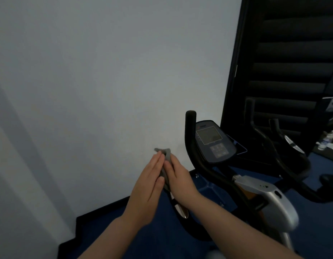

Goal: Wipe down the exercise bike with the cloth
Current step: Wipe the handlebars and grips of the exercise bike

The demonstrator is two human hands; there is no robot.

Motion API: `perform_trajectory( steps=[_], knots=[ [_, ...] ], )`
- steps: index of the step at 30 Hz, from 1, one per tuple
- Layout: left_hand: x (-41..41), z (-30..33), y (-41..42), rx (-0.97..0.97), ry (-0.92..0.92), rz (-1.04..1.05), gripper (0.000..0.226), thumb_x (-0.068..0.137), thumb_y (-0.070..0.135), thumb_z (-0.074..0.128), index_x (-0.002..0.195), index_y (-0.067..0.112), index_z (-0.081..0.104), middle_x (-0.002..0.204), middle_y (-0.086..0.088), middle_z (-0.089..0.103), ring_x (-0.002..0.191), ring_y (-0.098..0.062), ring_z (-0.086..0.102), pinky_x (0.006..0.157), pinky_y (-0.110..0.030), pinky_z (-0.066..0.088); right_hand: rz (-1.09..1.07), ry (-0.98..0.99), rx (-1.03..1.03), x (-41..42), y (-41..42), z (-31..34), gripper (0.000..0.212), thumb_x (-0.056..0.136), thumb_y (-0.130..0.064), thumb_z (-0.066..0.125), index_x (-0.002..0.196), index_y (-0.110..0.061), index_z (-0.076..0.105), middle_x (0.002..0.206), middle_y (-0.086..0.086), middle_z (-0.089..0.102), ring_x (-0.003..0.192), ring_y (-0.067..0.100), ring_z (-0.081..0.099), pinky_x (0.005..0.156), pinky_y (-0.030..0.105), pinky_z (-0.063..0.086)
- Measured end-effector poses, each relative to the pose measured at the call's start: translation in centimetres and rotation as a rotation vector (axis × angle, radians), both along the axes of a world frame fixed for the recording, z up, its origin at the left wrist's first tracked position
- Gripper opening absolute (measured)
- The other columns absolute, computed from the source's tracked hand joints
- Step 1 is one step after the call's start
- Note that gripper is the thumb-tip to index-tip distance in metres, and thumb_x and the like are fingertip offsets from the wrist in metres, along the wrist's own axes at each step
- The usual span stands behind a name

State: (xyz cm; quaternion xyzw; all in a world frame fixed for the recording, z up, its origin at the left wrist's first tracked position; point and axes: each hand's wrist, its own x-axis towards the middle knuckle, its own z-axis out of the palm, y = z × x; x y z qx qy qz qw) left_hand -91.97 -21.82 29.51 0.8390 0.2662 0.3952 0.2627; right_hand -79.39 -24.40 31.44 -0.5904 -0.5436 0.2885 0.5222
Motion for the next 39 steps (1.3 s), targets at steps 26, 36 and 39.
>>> perform_trajectory(
  steps=[26, 36, 39],
  knots=[
    [4.5, -3.2, -5.4, -0.004, 0.024, 0.131, 0.052, 0.101, 0.041, 0.022, 0.151, 0.026, 0.023, 0.161, 0.017, 0.007, 0.149, -0.005, -0.004, 0.121, -0.029, 0.001, 0.520, -0.866, -0.431, 7.8, -9.6, -0.7, 0.020, 0.100, -0.045, 0.041, 0.091, -0.027, 0.040, 0.094, 0.003, 0.059, 0.085, 0.019, 0.054, 0.070, 0.033, 0.039],
    [5.3, -4.2, -5.8, 0.141, 0.102, 0.283, 0.046, 0.101, 0.024, 0.026, 0.134, 0.009, 0.055, 0.144, -0.001, 0.046, 0.148, -0.016, 0.014, 0.119, -0.041, 0.021, 0.582, -0.990, -0.354, 8.8, -9.9, -1.1, 0.022, 0.099, -0.047, 0.042, 0.085, -0.031, 0.040, 0.093, 0.002, 0.061, 0.076, 0.016, 0.050, 0.063, 0.032, 0.031],
    [5.2, -4.1, -5.8, 0.143, 0.090, 0.273, 0.045, 0.102, 0.023, 0.028, 0.134, 0.009, 0.054, 0.145, -0.001, 0.045, 0.148, -0.015, 0.013, 0.120, -0.037, 0.018, 0.623, -0.974, -0.372, 9.0, -9.5, -0.9, 0.022, 0.099, -0.047, 0.042, 0.087, -0.029, 0.041, 0.096, 0.003, 0.061, 0.078, 0.015, 0.049, 0.068, 0.035, 0.040]
  ],
)
